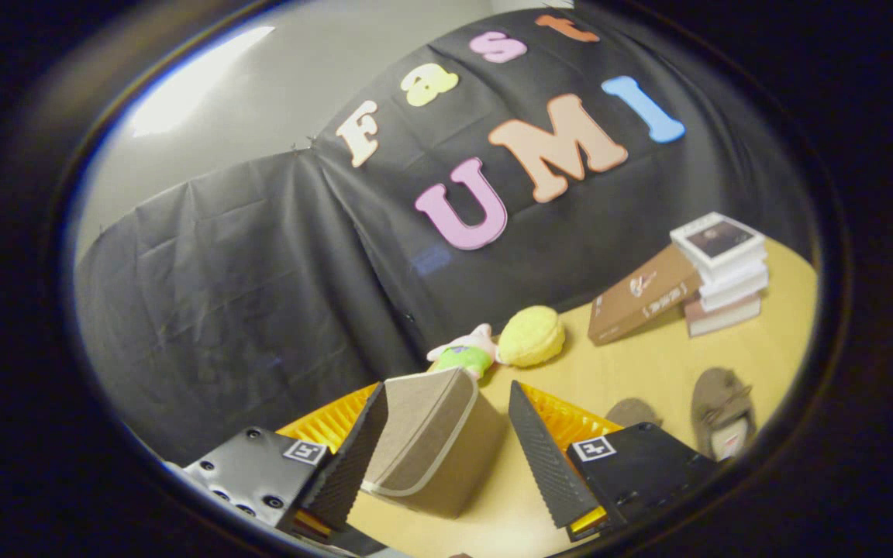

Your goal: Open the storage box then place both shoes into the box .Put the left shoe in first, then the right shoe, with the right side of both shoes facing outward in a uniform manner.

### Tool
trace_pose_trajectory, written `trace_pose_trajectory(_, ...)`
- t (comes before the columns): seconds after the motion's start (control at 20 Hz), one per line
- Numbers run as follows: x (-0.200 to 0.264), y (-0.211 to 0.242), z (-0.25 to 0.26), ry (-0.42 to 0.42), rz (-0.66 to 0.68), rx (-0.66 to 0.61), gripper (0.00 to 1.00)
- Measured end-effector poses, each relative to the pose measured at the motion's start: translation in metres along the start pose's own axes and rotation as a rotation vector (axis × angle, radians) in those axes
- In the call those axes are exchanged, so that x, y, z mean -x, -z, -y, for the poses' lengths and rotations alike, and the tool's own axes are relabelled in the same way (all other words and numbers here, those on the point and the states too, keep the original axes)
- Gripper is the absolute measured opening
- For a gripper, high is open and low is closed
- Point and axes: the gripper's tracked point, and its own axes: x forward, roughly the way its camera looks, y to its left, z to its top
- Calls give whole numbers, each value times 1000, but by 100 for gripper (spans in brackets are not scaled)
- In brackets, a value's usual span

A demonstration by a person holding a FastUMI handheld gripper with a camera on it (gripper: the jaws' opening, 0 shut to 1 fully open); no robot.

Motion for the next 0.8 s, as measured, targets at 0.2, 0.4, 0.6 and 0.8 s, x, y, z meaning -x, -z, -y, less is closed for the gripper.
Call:
trace_pose_trajectory(0.2,-16,34,4,-44,-79,-241,98)
trace_pose_trajectory(0.4,-29,65,4,-51,-127,-383,99)
trace_pose_trajectory(0.6,-31,87,-9,-62,-174,-459,99)
trace_pose_trajectory(0.8,-43,111,-17,-93,-215,-560,100)
